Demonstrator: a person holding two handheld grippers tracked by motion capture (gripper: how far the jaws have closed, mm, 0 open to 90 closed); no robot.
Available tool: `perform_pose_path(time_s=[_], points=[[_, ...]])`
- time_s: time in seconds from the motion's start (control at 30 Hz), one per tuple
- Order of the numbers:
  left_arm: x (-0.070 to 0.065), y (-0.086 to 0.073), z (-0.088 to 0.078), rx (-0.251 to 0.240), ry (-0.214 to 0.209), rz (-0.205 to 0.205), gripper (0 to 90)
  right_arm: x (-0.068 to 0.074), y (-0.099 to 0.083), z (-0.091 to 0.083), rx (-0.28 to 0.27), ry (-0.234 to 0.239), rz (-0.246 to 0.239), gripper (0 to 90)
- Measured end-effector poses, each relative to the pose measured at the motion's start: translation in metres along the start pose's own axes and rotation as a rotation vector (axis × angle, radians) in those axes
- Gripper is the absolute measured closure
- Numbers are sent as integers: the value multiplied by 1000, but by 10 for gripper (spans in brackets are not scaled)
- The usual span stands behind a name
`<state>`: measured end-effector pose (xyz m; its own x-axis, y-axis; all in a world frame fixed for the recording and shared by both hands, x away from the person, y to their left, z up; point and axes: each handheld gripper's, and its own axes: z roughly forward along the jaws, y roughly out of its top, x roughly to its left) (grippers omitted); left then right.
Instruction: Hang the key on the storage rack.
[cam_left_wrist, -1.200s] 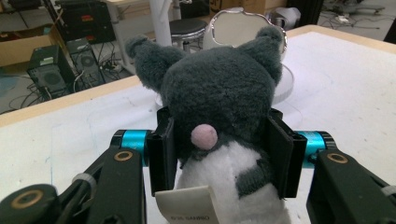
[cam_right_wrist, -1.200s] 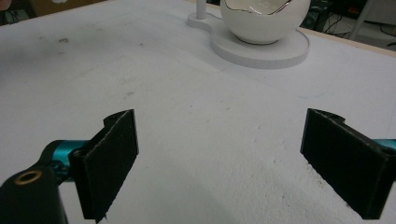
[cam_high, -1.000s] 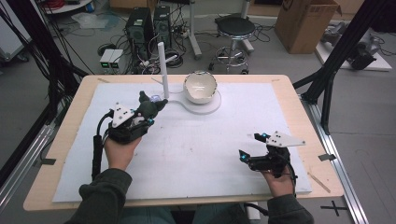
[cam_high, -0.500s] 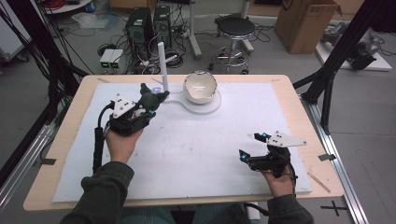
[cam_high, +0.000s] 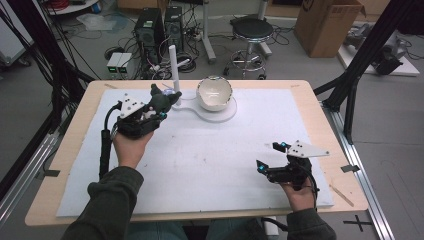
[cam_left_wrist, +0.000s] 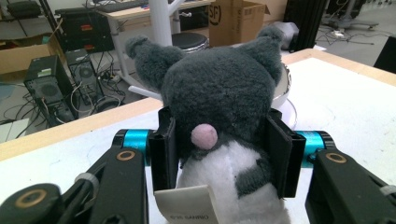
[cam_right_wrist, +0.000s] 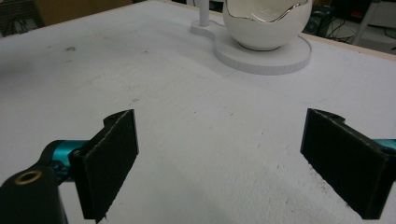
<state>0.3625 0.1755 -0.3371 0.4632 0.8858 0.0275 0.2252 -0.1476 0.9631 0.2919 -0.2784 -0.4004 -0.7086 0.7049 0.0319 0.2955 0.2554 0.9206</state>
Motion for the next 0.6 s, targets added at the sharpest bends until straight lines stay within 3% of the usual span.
perform_pose_path(time_s=[0.6], points=[[11,28,20,-20,22,-17,525,1,0,1,-1,9,3,105]])
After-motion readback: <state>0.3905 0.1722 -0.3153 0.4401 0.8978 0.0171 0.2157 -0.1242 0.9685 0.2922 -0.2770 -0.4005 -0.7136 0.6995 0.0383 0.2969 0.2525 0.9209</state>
